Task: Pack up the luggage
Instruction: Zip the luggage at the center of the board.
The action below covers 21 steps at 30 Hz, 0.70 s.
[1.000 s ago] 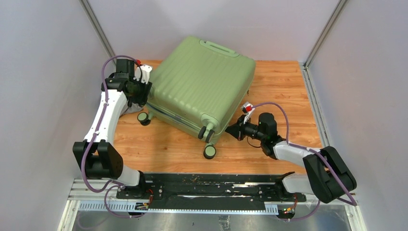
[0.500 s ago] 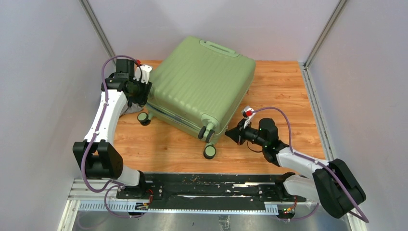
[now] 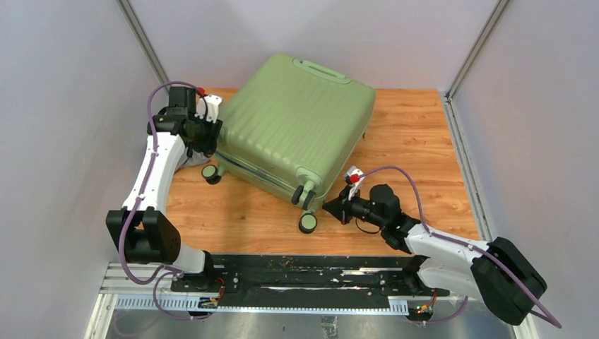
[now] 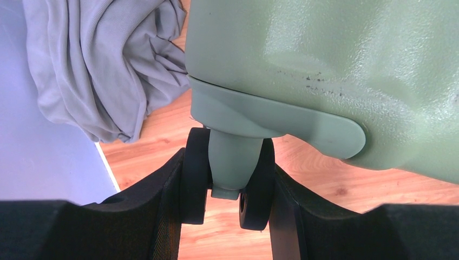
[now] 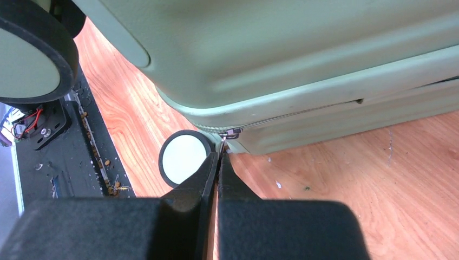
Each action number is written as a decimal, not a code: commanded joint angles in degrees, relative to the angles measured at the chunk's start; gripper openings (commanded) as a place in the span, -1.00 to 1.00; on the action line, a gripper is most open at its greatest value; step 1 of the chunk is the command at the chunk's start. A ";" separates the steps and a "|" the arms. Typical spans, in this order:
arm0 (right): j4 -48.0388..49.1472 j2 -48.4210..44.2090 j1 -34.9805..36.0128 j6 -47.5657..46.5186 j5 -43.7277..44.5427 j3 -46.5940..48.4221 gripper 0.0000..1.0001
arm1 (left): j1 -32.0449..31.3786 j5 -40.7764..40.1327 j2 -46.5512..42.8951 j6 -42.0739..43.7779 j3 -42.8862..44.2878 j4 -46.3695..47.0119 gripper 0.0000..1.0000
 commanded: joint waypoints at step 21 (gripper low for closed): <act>-6.73 -10.42 13.58 17.49 30.08 -7.54 0.20 | -0.38 5.30 -6.03 -7.44 -1.86 8.23 -0.77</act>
